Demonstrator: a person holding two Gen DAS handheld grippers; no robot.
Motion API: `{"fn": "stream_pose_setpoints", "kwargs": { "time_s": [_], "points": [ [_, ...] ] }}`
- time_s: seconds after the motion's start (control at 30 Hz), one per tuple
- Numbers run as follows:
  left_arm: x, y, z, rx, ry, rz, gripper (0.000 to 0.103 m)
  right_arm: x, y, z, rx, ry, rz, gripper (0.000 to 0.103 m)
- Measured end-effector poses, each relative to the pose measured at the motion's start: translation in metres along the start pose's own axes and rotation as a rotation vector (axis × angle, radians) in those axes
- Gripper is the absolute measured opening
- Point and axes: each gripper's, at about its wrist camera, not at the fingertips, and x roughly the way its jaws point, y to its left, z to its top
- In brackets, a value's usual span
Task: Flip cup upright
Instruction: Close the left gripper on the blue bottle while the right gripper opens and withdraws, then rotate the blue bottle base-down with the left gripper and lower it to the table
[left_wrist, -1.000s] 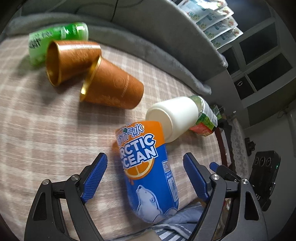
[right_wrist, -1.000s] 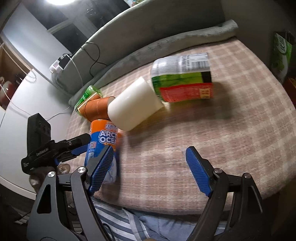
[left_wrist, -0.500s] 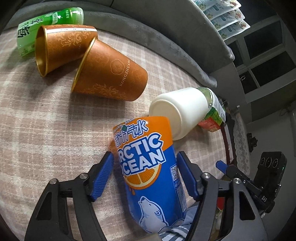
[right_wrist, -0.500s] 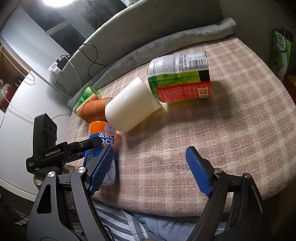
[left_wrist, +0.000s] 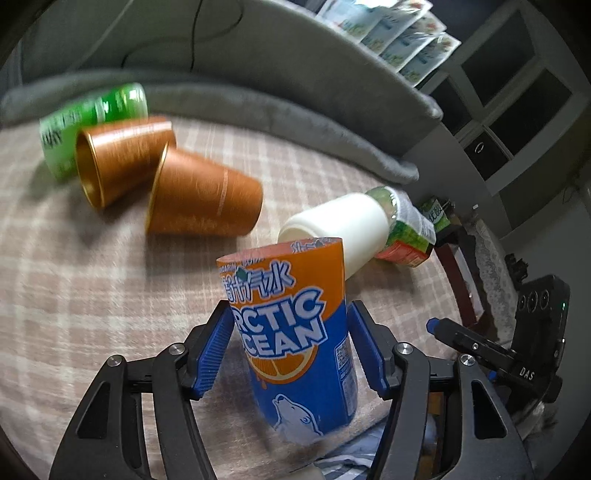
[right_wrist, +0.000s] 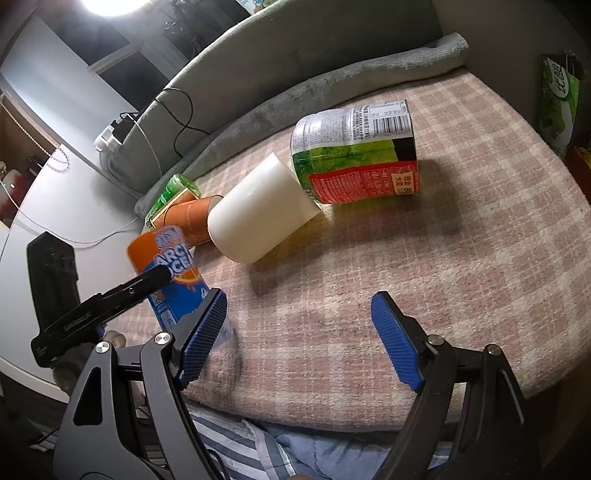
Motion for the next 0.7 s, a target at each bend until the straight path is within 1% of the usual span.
{"fn": "stream_pose_setpoints", "kwargs": {
  "time_s": [0.07,0.3,0.43,0.57,0.7],
  "points": [
    [-0.005,-0.004,0.001,0.03,-0.032,0.025,0.063,0.0,0.0,0.0,0.0,-0.001,0.002,0.083],
    [-0.013,-0.014,0.002,0.095,-0.105,0.095,0.062,-0.002,0.002,0.0,-0.004,-0.013,-0.003,0.083],
    [-0.018,-0.022,0.001,0.154,-0.154,0.148,0.061,-0.002,0.003,0.0,-0.005,-0.013,-0.001,0.083],
    [-0.017,-0.03,0.0,0.209,-0.189,0.199,0.061,-0.002,0.003,0.0,-0.003,-0.013,-0.002,0.083],
    [-0.014,-0.033,-0.001,0.236,-0.198,0.225,0.06,-0.004,0.003,0.001,-0.005,-0.017,-0.005,0.083]
  ]
}}
